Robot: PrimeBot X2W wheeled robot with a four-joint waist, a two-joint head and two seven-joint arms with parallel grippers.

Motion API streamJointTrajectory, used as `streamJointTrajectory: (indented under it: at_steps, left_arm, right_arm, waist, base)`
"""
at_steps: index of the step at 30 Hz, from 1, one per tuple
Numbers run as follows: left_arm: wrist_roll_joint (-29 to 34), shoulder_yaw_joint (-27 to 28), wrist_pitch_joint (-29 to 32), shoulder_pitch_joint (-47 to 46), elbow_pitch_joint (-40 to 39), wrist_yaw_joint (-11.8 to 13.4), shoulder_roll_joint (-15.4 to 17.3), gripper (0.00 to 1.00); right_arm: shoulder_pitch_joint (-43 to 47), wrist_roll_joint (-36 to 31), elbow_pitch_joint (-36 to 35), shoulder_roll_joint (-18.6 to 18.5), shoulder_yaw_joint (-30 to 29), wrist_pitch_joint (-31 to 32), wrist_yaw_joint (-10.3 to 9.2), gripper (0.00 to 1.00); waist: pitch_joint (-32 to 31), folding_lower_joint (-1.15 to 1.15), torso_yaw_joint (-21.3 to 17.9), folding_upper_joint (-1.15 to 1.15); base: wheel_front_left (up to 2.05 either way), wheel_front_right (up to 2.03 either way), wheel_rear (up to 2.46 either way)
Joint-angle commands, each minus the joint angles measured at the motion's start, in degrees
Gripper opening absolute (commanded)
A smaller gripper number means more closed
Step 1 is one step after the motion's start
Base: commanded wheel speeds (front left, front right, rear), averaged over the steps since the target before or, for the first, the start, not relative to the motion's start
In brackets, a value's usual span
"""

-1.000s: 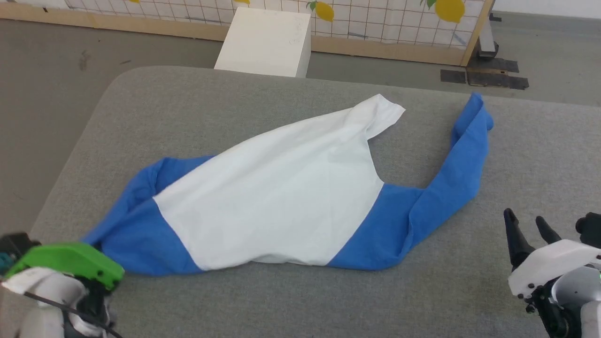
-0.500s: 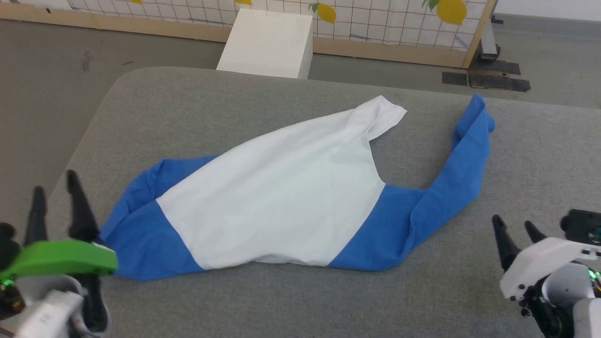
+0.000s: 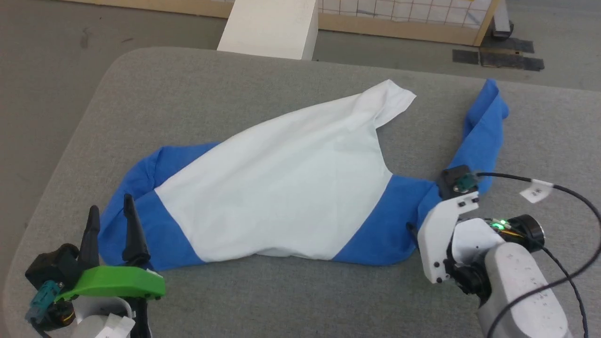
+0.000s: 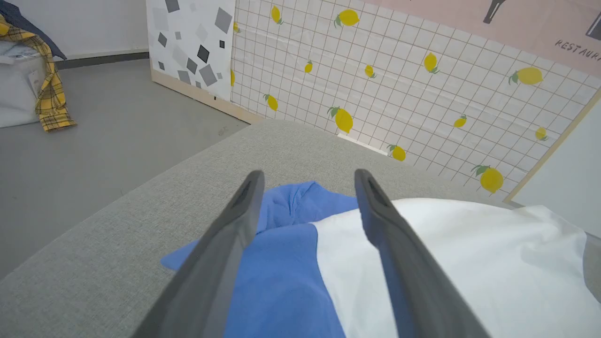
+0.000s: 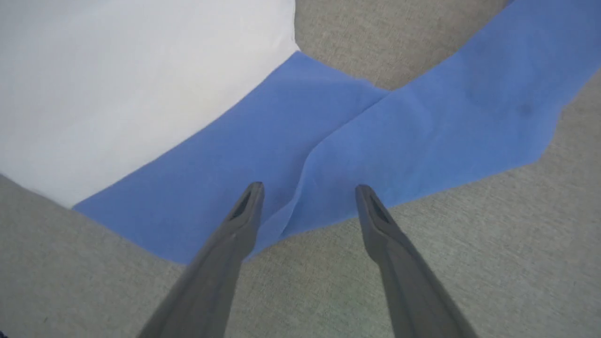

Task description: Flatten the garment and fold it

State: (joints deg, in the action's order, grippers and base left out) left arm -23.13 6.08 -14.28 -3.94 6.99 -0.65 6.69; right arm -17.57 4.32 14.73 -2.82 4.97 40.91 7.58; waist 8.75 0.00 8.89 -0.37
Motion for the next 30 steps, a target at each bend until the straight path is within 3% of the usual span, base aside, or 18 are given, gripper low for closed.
streamJointTrajectory:
  at_steps: [1,6,7,8,15,22,27,30]
  left_arm:
    - [0.1,-0.3,-0.3,-1.1,0.5,-0.5,-0.5,1.0]
    - [-0.1,-0.5,-0.6,-2.2,2.2,-1.2,-1.2,1.0]
    - [-0.1,-0.4,-0.6,-2.2,2.4,-1.3,-1.3,1.0]
    - [-0.2,-0.3,-0.6,-2.2,2.6,-1.4,-1.3,1.0]
    - [-0.2,0.1,-0.7,-2.2,3.5,-1.9,-1.4,1.0]
    - [-0.4,0.2,-0.7,-1.3,3.6,-2.3,-1.3,1.0]
    - [-0.7,0.0,-0.7,-1.3,3.9,-2.4,-1.2,1.0]
    - [-0.9,0.1,-0.5,-1.0,4.0,-2.3,-1.0,1.0]
  right_arm:
    - [-1.3,-1.4,1.3,-0.1,0.6,0.8,-0.09,1.0]
    - [-3.0,-4.3,8.1,-0.1,1.4,4.8,-0.09,1.0]
    - [-3.1,-4.0,8.4,-0.1,1.1,4.8,-0.09,0.46]
    - [-3.2,-3.5,8.4,-0.1,0.9,4.3,-0.09,0.0]
    - [-1.4,1.7,1.9,-0.1,-8.5,-1.4,-0.09,0.0]
    - [6.9,3.2,-6.4,-0.1,-24.9,-1.8,-0.09,0.0]
    - [10.7,5.6,-5.9,-0.1,-34.1,-2.4,-0.09,0.0]
    - [11.4,6.2,-3.5,-0.1,-35.6,-2.6,-0.09,0.0]
  waist:
    - [1.2,0.0,1.1,0.37]
    - [2.2,0.0,2.0,0.37]
    - [2.1,0.0,2.0,0.37]
    - [2.1,0.0,1.8,0.37]
    - [0.4,0.0,0.6,0.37]
    - [-1.0,0.0,-1.1,0.37]
    - [-1.0,0.0,-1.7,0.37]
    - [-1.2,0.0,-2.2,0.37]
  base:
    - [0.0,0.0,0.0]
    - [0.0,0.0,0.0]
    - [0.0,0.0,0.0]
    - [0.0,0.0,0.0]
    - [0.0,0.0,0.0]
    - [0.0,0.0,0.0]
    - [0.0,0.0,0.0]
    - [0.0,0.0,0.0]
